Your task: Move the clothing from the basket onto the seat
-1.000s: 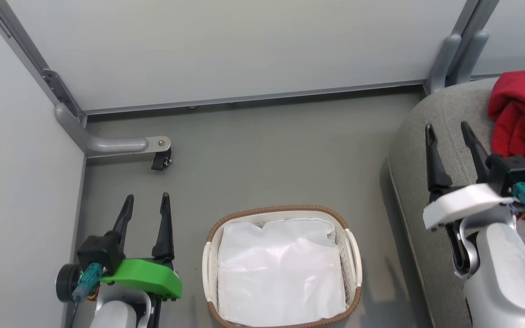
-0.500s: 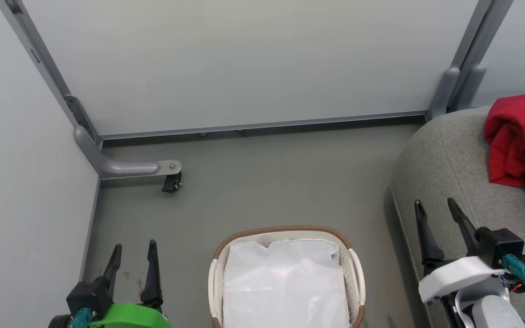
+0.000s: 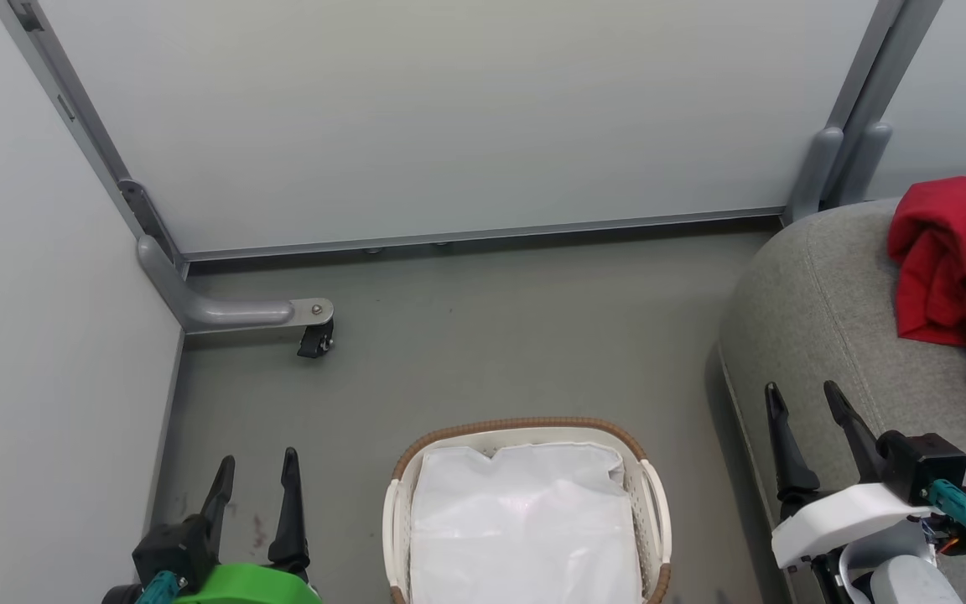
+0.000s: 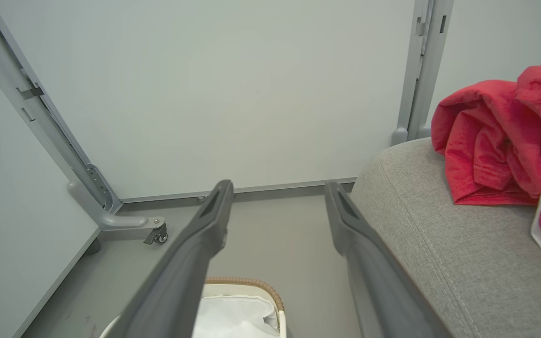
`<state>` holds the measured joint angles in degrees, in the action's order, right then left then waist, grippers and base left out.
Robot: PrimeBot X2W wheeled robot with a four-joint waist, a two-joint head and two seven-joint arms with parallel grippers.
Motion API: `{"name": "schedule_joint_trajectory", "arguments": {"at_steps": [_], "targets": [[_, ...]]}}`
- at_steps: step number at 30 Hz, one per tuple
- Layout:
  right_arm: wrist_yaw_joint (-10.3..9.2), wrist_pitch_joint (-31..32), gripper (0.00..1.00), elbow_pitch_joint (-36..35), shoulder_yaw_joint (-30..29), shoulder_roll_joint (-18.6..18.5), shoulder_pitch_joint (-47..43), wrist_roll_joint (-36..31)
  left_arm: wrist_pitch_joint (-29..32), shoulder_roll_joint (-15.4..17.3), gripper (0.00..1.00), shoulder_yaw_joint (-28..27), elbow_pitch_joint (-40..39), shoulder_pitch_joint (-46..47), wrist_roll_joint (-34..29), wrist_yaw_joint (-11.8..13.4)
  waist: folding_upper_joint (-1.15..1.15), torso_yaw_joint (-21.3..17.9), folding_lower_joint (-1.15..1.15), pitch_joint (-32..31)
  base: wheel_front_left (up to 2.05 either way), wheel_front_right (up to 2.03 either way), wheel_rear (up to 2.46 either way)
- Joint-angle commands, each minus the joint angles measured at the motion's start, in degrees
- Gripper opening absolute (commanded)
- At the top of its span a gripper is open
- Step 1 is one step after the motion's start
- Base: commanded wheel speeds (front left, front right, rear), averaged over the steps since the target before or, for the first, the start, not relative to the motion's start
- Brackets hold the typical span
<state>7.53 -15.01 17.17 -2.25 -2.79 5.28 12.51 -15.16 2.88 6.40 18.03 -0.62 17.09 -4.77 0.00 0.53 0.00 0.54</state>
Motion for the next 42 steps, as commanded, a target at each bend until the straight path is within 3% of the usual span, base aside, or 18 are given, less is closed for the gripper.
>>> {"name": "schedule_joint_trajectory", "arguments": {"at_steps": [1,18,19,23,26,42], "targets": [[-0.08,-0.3,1.00,0.3,0.0,-0.2,0.1,0.3,0.0,0.0,1.00,0.1,0.1,0.0,0.2,0.2,0.00,-0.1,0.00,0.1,0.00,0.00,0.00],[-0.08,-0.3,1.00,0.8,0.7,-0.2,0.0,0.4,0.0,0.0,1.00,0.7,0.6,0.6,2.0,0.4,0.00,0.0,0.00,0.2,0.00,0.00,0.00],[0.00,0.0,0.00,0.8,0.8,0.0,0.0,0.2,0.0,0.0,0.00,0.9,0.8,0.1,1.6,0.1,0.00,0.0,0.00,0.2,0.00,0.00,0.00],[0.00,1.3,0.00,2.2,0.2,0.3,0.1,3.3,1.0,0.0,0.00,0.4,1.8,0.3,4.6,0.0,0.00,0.0,0.00,0.2,0.00,0.00,0.00],[-0.01,3.0,0.00,1.6,-0.1,0.3,0.1,9.8,2.7,0.0,0.00,-0.7,1.3,0.8,10.5,-0.2,0.00,-0.1,0.00,0.2,0.00,0.00,0.00],[-0.02,6.8,0.00,0.2,-0.8,0.2,0.2,24.7,6.7,0.0,0.00,-3.4,0.1,2.3,24.3,-0.8,0.00,-0.1,0.00,0.1,0.00,0.00,0.00]]}}
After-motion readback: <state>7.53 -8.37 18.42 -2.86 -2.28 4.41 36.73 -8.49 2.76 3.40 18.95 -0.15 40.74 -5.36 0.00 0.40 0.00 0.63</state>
